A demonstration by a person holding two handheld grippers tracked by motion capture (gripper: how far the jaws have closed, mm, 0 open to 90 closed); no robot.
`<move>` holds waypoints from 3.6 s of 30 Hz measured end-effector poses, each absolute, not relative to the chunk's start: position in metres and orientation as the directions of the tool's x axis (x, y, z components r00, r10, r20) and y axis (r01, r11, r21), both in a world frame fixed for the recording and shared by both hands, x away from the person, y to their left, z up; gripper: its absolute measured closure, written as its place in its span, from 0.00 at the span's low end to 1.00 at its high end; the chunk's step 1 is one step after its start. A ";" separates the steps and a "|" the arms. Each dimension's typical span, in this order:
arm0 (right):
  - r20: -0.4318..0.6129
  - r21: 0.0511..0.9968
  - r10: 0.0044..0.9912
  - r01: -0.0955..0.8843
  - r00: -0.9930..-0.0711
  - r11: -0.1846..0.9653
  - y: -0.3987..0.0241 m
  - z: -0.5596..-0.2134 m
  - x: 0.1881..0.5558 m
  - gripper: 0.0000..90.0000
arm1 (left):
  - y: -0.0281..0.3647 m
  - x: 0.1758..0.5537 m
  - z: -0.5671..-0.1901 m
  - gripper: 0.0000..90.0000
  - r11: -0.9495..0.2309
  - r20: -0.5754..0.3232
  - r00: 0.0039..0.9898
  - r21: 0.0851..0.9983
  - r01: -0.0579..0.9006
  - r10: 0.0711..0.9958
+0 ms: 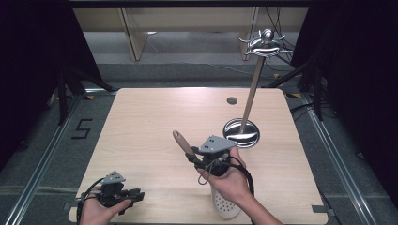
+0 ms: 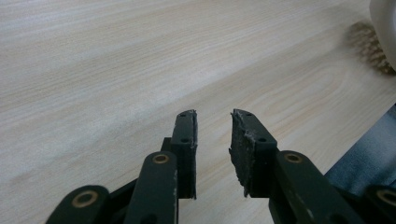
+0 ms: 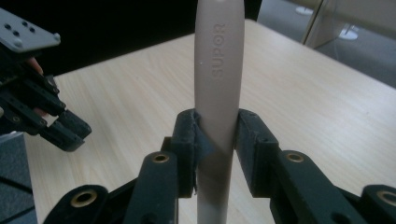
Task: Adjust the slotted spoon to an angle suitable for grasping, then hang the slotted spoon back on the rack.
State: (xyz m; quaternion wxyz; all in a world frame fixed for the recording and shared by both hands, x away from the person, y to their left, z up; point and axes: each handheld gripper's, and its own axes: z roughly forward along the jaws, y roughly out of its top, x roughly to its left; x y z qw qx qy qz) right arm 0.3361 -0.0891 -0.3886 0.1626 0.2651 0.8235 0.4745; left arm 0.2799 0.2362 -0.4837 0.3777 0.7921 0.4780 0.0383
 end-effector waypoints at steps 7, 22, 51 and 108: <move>-0.015 0.920 0.612 0.229 -0.791 0.318 -0.103 -0.384 0.329 0.78 | 0.236 0.280 -0.484 0.77 -0.254 -0.306 0.538 0.634 0.731 0.785; -0.052 0.978 0.717 0.111 -0.695 0.179 -0.131 -0.359 0.322 0.78 | 0.235 0.280 -0.484 0.77 -0.256 -0.304 0.539 0.634 0.730 0.786; -0.047 0.999 0.854 -0.032 -0.517 0.035 -0.176 -0.304 0.319 0.78 | 0.235 0.281 -0.485 0.77 -0.278 -0.293 0.551 0.627 0.728 0.781; -0.036 0.999 0.968 -0.048 -0.249 0.025 -0.233 -0.282 0.323 0.78 | 0.232 0.282 -0.482 0.77 -0.249 -0.287 0.545 0.661 0.708 0.787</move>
